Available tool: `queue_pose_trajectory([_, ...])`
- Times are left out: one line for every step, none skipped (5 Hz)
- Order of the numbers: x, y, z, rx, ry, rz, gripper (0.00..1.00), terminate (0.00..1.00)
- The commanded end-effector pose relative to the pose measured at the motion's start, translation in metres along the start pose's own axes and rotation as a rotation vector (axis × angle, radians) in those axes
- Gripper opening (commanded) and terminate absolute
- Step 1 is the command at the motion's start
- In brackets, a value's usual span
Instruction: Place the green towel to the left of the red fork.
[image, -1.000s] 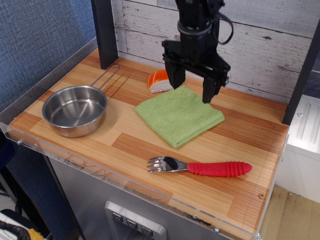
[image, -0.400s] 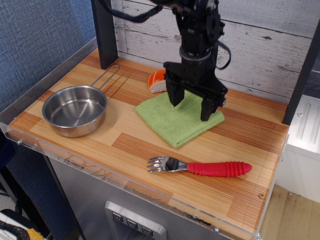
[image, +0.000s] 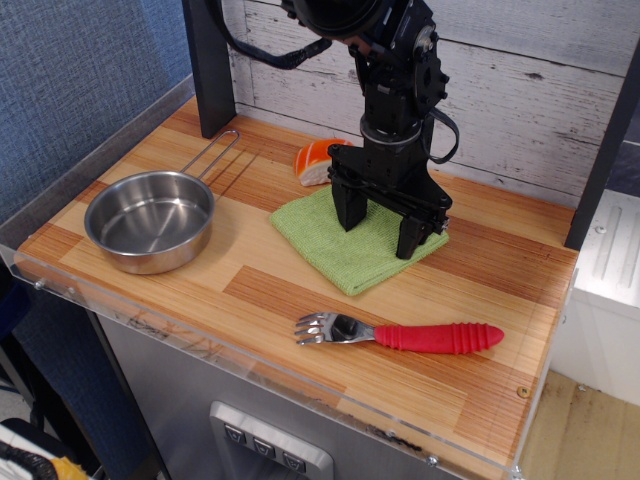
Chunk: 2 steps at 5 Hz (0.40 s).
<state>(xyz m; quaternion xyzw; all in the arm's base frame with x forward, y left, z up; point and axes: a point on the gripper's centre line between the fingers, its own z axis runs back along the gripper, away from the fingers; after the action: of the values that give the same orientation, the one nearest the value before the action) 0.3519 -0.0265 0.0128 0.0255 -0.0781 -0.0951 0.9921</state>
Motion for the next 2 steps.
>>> queue_pose_trajectory([-0.0021, -0.0017, -0.0048, -0.035, -0.025, 0.034, 1.00, 0.00])
queue_pose_trajectory([-0.0108, -0.0046, 0.0002, -0.041, -0.015, 0.031, 1.00, 0.00])
